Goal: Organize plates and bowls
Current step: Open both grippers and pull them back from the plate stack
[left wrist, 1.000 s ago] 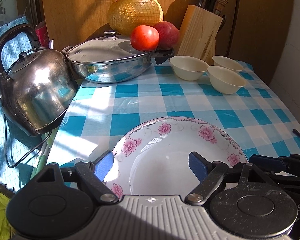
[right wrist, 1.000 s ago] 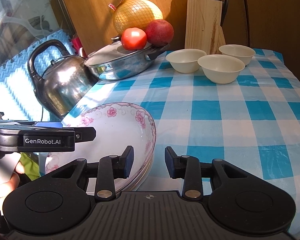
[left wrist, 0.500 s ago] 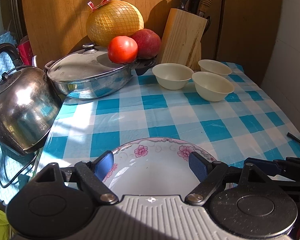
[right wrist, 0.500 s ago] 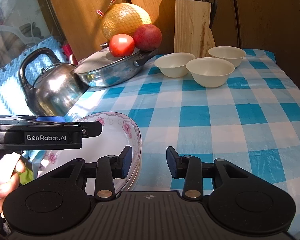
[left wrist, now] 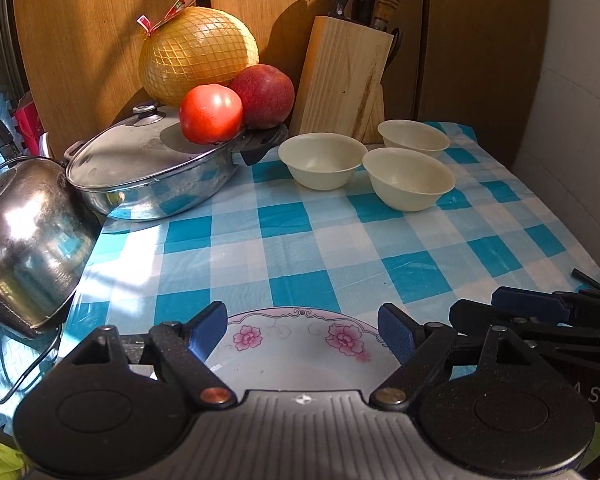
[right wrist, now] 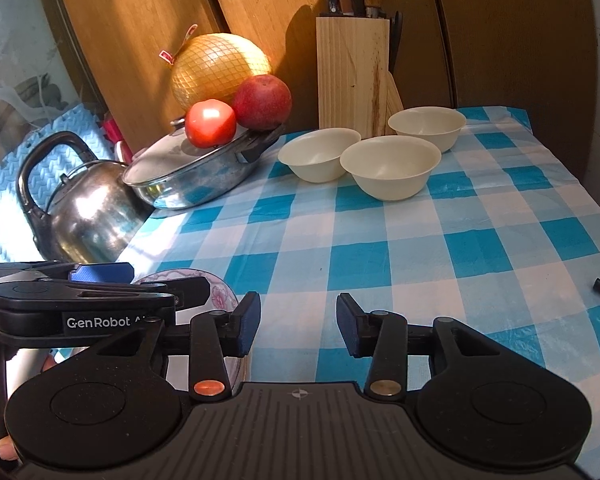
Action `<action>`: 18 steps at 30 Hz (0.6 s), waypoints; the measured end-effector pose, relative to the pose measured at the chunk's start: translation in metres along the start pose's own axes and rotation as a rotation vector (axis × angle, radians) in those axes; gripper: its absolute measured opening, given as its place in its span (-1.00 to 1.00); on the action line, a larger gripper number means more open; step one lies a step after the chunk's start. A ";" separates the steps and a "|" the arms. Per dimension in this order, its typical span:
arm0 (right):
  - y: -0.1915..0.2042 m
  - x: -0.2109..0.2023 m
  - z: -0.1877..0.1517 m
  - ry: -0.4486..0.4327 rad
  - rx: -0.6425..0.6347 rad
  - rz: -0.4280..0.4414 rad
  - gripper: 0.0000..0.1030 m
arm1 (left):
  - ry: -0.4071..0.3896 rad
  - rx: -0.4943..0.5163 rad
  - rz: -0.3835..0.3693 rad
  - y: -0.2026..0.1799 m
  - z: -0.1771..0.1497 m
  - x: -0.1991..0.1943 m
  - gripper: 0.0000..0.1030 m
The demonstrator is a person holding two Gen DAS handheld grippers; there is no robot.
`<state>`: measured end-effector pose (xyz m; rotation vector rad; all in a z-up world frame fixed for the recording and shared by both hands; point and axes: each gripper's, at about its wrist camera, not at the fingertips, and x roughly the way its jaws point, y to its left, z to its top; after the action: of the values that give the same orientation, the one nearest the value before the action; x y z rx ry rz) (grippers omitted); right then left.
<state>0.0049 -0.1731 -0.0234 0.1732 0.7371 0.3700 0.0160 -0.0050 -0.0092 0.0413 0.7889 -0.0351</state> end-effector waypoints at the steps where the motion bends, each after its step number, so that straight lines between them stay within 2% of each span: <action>1: -0.001 0.000 0.001 -0.003 0.002 -0.002 0.00 | -0.003 0.004 -0.001 -0.002 0.002 0.001 0.48; 18: -0.028 0.012 0.031 -0.052 0.015 -0.066 0.00 | -0.028 0.069 0.008 -0.026 0.030 0.024 0.48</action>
<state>0.0418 -0.1952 -0.0160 0.1714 0.6927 0.2962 0.0532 -0.0333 -0.0058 0.1089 0.7590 -0.0549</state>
